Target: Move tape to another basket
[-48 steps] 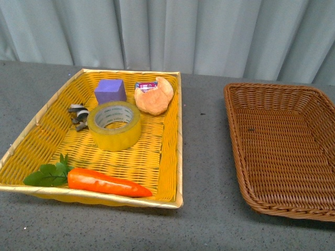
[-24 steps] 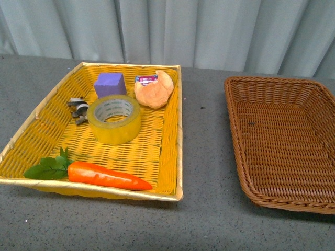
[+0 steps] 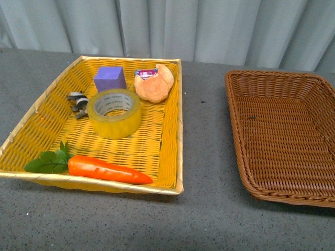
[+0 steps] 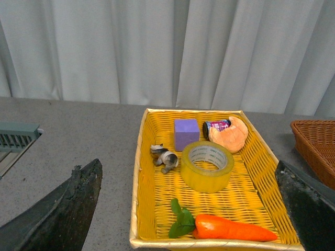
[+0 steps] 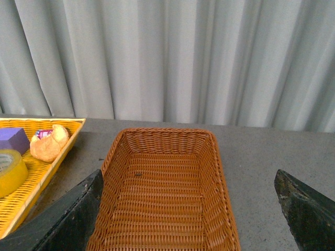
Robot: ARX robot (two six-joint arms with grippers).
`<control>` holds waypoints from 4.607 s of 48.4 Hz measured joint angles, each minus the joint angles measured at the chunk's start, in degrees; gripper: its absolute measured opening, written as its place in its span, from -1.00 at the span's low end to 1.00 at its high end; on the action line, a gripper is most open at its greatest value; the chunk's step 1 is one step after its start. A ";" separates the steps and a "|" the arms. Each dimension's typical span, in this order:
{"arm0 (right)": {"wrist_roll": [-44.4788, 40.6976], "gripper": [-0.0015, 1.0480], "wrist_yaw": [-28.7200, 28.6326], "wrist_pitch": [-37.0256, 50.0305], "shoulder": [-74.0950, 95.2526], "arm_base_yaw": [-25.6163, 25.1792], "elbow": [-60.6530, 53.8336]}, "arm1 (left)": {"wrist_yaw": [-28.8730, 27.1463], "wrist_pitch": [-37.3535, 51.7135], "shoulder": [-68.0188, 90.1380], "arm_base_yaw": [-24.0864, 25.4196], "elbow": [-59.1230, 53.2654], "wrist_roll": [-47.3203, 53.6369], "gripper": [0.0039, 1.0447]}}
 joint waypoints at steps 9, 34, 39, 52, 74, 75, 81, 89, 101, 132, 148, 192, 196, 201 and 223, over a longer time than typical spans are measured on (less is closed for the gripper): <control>0.00 0.82 0.00 0.00 0.00 0.00 0.00 | 0.00 0.00 0.00 0.00 0.00 0.00 0.88; 0.00 0.82 0.00 0.00 0.00 0.00 0.00 | 0.00 0.00 0.00 0.00 0.00 0.02 0.88; 0.00 0.82 0.00 0.00 0.00 0.00 0.00 | 0.00 0.00 0.00 0.00 0.00 0.00 0.88; 0.00 0.82 0.00 0.00 0.00 0.00 0.00 | 0.00 0.00 0.00 0.00 0.00 0.00 0.88; 0.00 0.82 0.04 0.00 0.00 0.00 0.00 | -19.23 -7.52 10.32 -4.66 3.58 -8.24 0.88; 0.00 0.82 0.00 0.00 0.00 0.00 0.00 | -19.41 -6.82 12.20 -4.55 3.85 -9.44 0.88; 0.00 0.82 -0.02 0.00 0.00 0.00 0.00 | -15.26 1.86 26.05 -2.40 7.69 -12.90 0.88; 0.00 0.82 -0.09 0.00 0.00 0.00 0.00 | -9.84 13.46 48.19 -1.31 15.65 -13.27 0.88; 0.00 0.82 -0.11 0.00 0.00 0.00 0.00 | -6.03 11.17 81.50 -0.63 33.97 -15.21 0.88; 0.00 0.82 -0.11 0.00 0.00 0.00 0.00 | -9.03 -8.66 112.83 -4.57 66.90 -19.89 0.88; 0.00 0.82 -0.11 0.00 0.00 0.00 0.00 | -10.29 -12.76 118.40 -9.92 72.19 -23.02 0.88; 0.00 0.82 -0.11 0.00 0.00 0.00 0.00 | -13.42 -20.52 128.26 -10.62 81.50 -36.94 0.18; 0.00 0.82 -0.11 0.00 0.00 0.00 0.00 | -13.16 -20.52 128.32 -10.75 82.03 -37.24 -0.13; 0.00 0.82 -0.11 0.00 0.00 0.00 0.00 | -12.94 -20.52 128.34 -10.84 82.68 -38.07 -0.51; 0.00 0.82 -0.11 0.00 0.00 0.00 0.00 | -11.93 -19.15 126.35 -10.80 82.49 -35.71 -0.71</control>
